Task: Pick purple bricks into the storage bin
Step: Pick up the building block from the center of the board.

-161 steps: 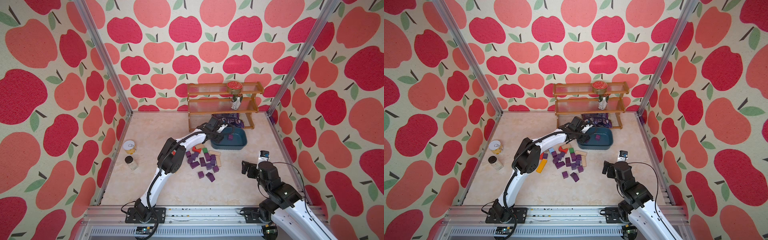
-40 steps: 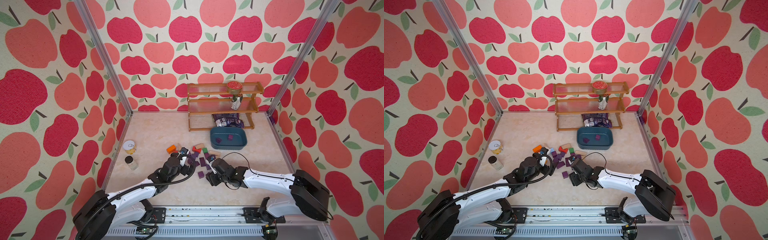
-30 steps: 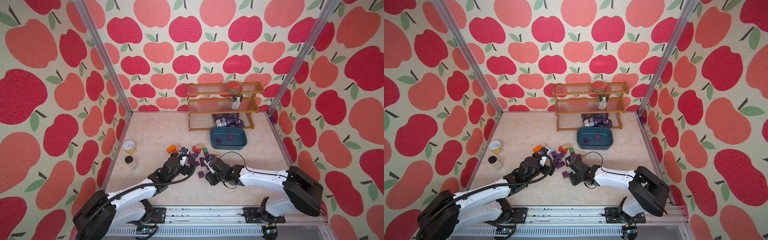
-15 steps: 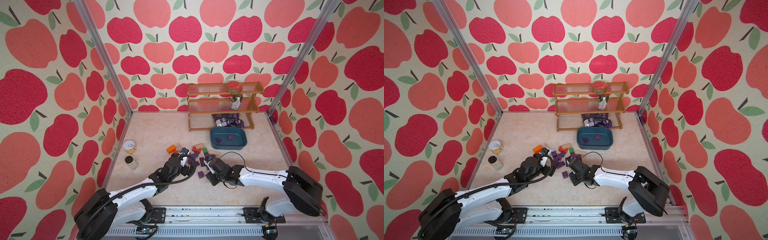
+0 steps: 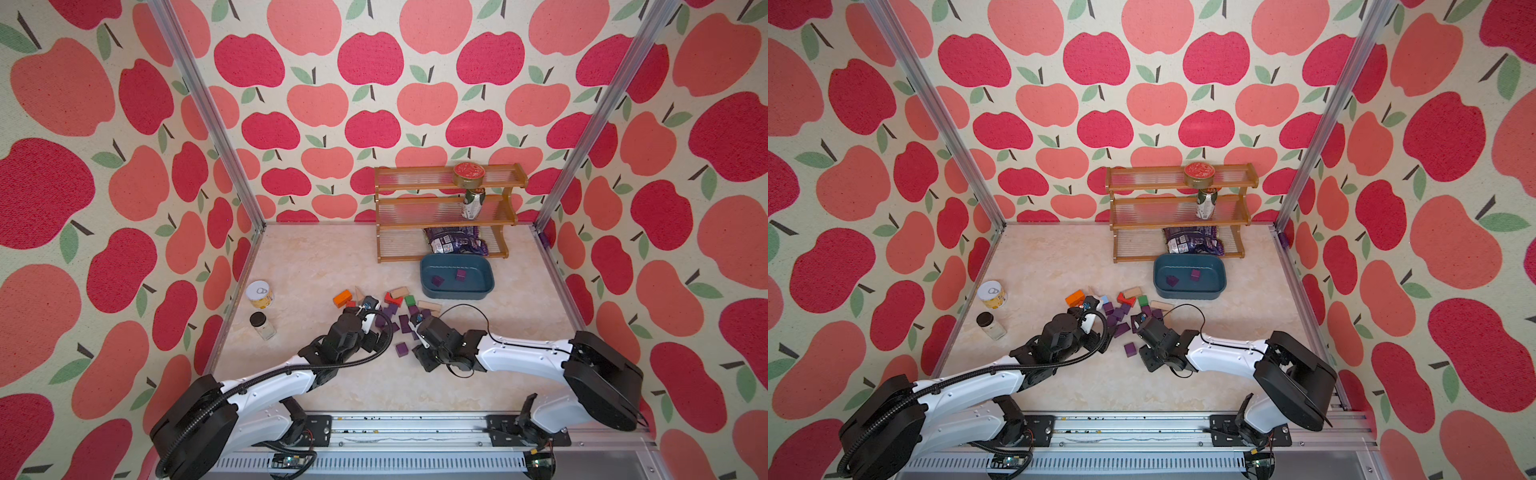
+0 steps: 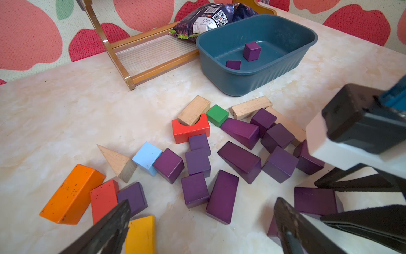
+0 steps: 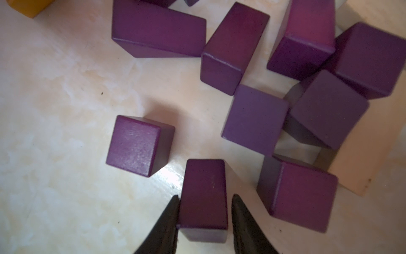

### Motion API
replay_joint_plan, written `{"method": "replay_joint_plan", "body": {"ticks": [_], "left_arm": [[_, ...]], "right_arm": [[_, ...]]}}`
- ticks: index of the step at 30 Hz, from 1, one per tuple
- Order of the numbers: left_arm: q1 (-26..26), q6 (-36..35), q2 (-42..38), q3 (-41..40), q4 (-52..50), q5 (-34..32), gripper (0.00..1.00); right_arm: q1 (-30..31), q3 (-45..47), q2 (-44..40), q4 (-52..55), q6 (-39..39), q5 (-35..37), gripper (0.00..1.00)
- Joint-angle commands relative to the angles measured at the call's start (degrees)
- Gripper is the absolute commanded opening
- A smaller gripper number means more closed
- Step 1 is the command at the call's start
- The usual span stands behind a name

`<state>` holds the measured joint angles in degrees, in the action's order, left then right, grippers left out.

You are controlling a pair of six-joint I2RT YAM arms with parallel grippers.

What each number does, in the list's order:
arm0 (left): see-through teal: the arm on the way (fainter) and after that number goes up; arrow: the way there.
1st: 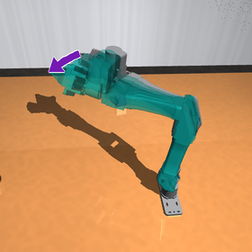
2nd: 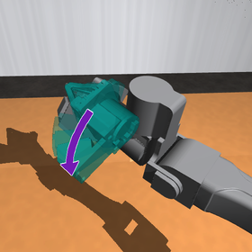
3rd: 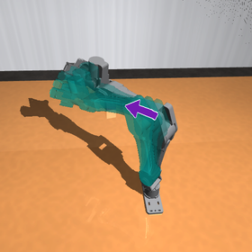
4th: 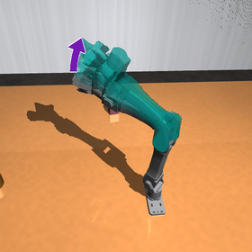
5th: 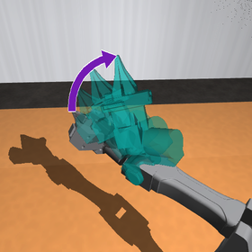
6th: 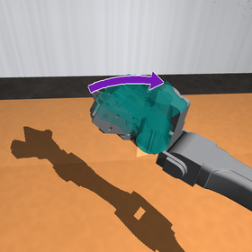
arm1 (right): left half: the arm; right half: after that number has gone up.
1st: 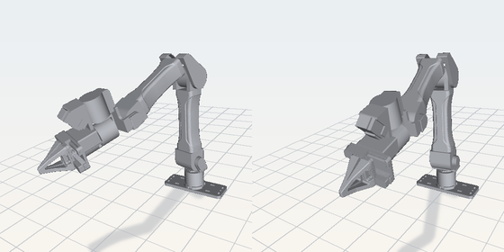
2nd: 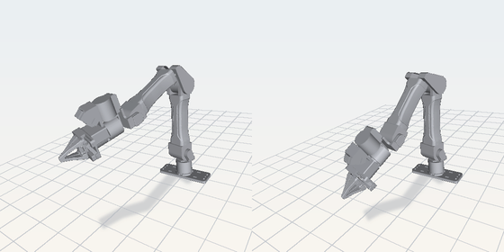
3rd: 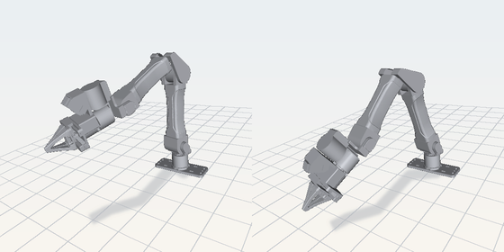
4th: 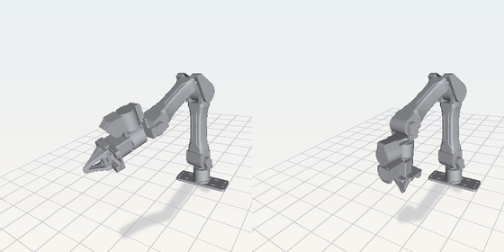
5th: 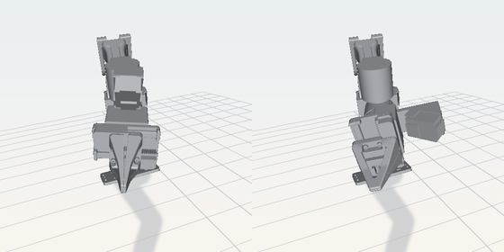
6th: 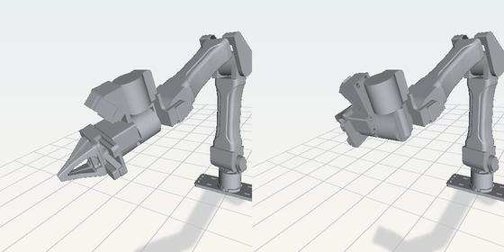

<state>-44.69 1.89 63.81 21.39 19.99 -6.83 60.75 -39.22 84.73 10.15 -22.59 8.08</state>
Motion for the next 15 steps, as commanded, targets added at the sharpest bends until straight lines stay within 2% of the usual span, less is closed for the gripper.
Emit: {"method": "replay_joint_plan", "body": {"ticks": [1,8,12,15], "left_arm": [[0.3,0.4,0.0,1.3,-0.4,0.7,0.99],[0.3,0.4,0.1,1.4,-0.6,0.5,0.99],[0.3,0.4,0.6,1.7,-1.0,0.7,0.99],[0.3,0.4,0.7,1.8,-1.0,0.9,0.99]], "right_arm": [[0.4,-0.5,1.2,1.5,-0.5,1.1,0.41],[0.4,-0.8,0.3,1.8,0.0,2.9,0.38],[0.4,-0.7,-1.9,1.7,0.0,4.7,0.20],[0.4,-0.5,-3.1,2.0,-0.2,6.2,0.19]]}}
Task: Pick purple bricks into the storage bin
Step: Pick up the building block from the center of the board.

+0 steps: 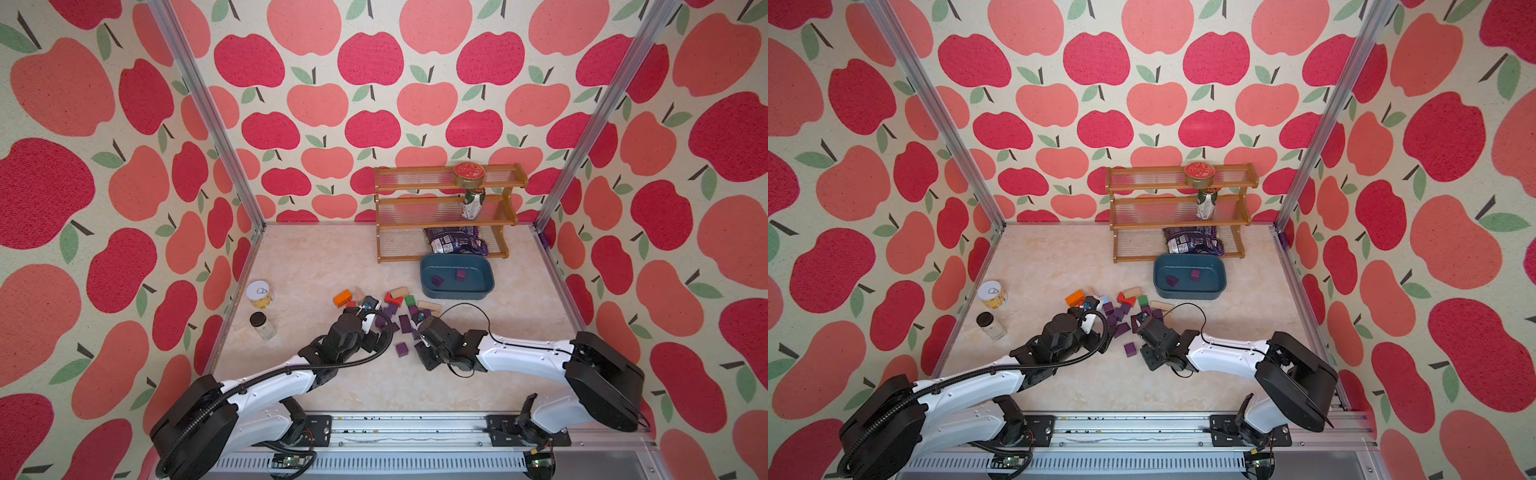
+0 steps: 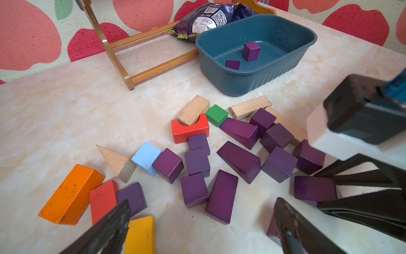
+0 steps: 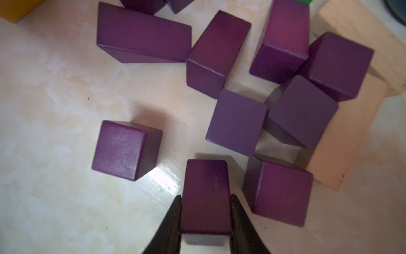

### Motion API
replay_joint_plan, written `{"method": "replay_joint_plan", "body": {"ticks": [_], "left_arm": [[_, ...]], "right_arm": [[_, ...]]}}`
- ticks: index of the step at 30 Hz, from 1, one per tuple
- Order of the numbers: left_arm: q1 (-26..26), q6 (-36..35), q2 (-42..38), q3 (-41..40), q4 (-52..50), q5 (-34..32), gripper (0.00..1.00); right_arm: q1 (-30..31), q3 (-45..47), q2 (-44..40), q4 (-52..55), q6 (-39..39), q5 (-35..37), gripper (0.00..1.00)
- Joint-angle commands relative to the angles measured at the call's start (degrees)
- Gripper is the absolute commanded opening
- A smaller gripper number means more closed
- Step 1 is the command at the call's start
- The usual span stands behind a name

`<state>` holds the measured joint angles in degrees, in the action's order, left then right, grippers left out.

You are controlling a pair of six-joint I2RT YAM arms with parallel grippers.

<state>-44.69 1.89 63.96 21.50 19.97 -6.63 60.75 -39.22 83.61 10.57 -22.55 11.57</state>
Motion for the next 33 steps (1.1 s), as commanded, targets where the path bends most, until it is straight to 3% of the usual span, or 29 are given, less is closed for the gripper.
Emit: {"method": "replay_joint_plan", "body": {"ticks": [1,14,25,33], "left_arm": [[0.2,0.4,0.6,1.7,-1.0,0.7,0.99],[0.3,0.4,1.0,2.0,-1.2,0.8,0.99],[0.3,0.4,1.1,2.1,-1.4,1.1,0.99],[0.3,0.5,1.3,2.2,-1.6,1.1,0.99]], "right_arm": [[0.4,-0.5,-2.3,1.7,-0.3,3.0,0.19],[-1.4,-6.8,-7.6,7.8,1.9,8.2,0.19],[-9.9,-14.1,-6.8,8.8,7.7,7.5,0.18],[-20.1,-19.0,-3.3,6.3,12.1,3.3,0.18]]}}
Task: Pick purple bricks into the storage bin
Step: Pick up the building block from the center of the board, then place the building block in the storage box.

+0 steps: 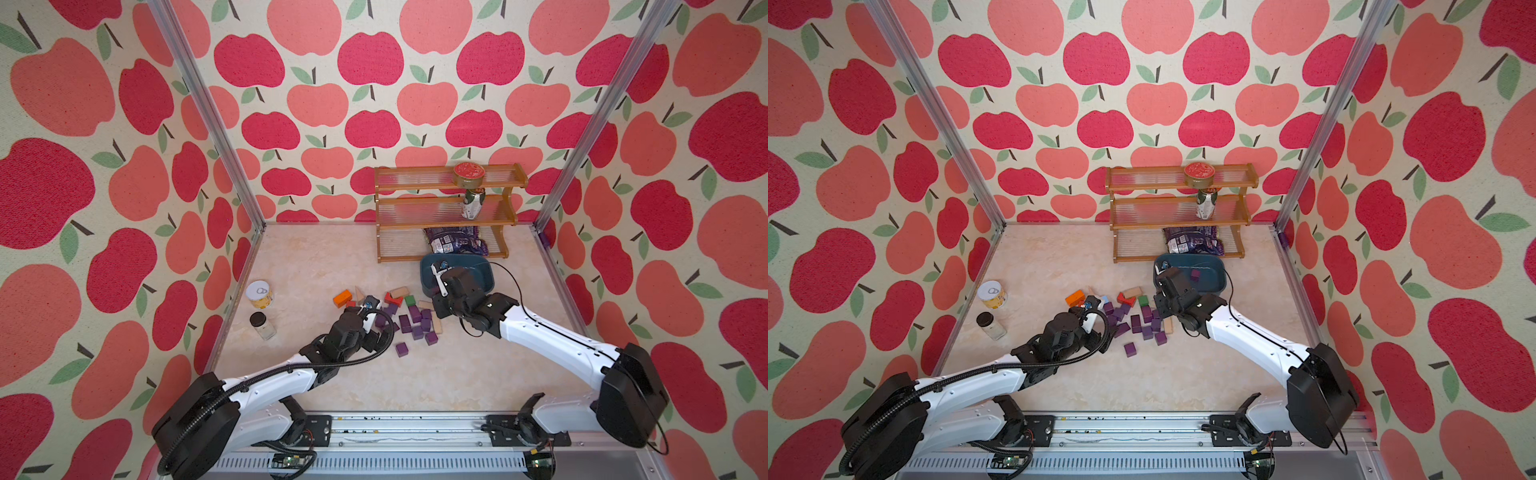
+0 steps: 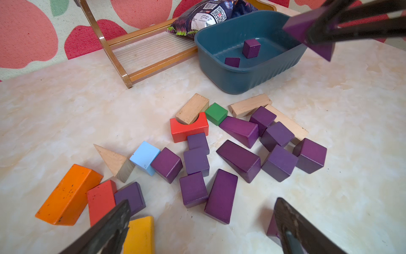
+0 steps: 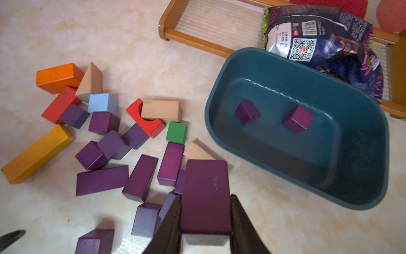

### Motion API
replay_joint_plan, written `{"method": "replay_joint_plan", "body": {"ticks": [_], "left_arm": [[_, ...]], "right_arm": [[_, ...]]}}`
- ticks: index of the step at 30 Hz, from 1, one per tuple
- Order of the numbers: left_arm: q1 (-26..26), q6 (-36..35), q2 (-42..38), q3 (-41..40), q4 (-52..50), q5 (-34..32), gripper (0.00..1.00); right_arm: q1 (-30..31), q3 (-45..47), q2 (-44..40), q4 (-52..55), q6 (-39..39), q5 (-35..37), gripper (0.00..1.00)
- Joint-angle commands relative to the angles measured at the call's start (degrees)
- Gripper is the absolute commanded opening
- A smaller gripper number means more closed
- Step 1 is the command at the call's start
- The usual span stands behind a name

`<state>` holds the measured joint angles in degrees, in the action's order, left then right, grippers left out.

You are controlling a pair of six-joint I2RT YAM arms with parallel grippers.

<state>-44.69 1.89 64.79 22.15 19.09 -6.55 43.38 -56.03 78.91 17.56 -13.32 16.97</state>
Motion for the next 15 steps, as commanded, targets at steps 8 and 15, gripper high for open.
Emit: {"method": "replay_joint_plan", "body": {"ticks": [8,15], "left_arm": [[0.3,0.5,0.5,1.6,-0.6,1.0,0.99],[0.3,0.6,1.1,1.9,-0.7,1.4,0.99]], "right_arm": [[-11.8,-7.4,10.0,-4.1,5.0,-7.2,0.17],[-16.3,-15.6,20.9,-3.5,6.0,-10.9,0.17]]}}
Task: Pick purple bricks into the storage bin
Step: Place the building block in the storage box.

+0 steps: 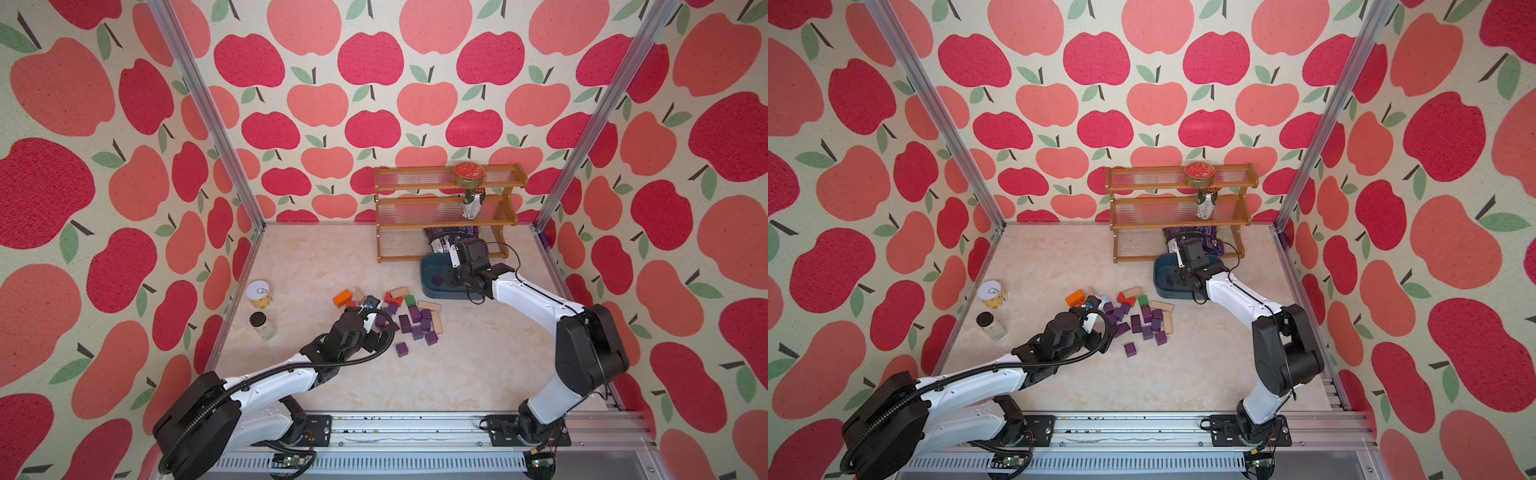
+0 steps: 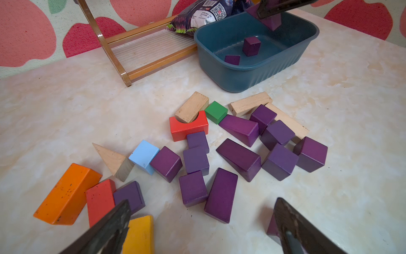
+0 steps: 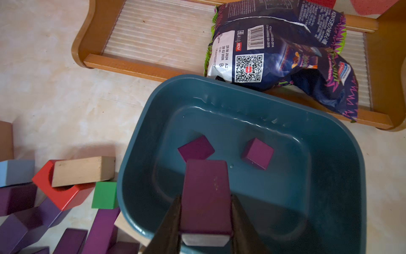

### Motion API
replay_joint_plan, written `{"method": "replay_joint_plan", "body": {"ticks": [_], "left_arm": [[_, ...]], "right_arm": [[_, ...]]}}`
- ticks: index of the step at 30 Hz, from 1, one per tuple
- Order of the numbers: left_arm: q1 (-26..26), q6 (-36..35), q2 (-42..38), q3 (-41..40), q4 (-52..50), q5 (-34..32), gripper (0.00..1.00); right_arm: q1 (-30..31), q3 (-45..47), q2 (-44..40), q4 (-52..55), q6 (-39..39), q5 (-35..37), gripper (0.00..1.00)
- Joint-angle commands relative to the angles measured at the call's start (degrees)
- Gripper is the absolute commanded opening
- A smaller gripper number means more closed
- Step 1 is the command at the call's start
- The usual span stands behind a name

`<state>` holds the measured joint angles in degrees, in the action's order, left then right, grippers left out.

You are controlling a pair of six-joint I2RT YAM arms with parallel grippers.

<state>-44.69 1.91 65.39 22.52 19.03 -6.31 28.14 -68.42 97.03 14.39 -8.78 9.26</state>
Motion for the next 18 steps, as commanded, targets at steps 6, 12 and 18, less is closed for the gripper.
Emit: {"method": "replay_joint_plan", "body": {"ticks": [6,12,18], "left_arm": [[0.2,0.4,0.1,1.6,-1.1,0.8,0.99],[0.3,0.4,0.2,1.6,-1.1,0.9,0.99],[0.3,0.2,-0.1,1.5,-1.2,1.0,0.99]], "right_arm": [[-2.5,-7.6,9.8,0.1,1.0,-4.4,0.18],[-3.3,-9.4,13.1,0.6,1.0,-5.0,0.44],[-3.2,-7.3,10.0,-1.0,1.6,-4.0,0.74]]}}
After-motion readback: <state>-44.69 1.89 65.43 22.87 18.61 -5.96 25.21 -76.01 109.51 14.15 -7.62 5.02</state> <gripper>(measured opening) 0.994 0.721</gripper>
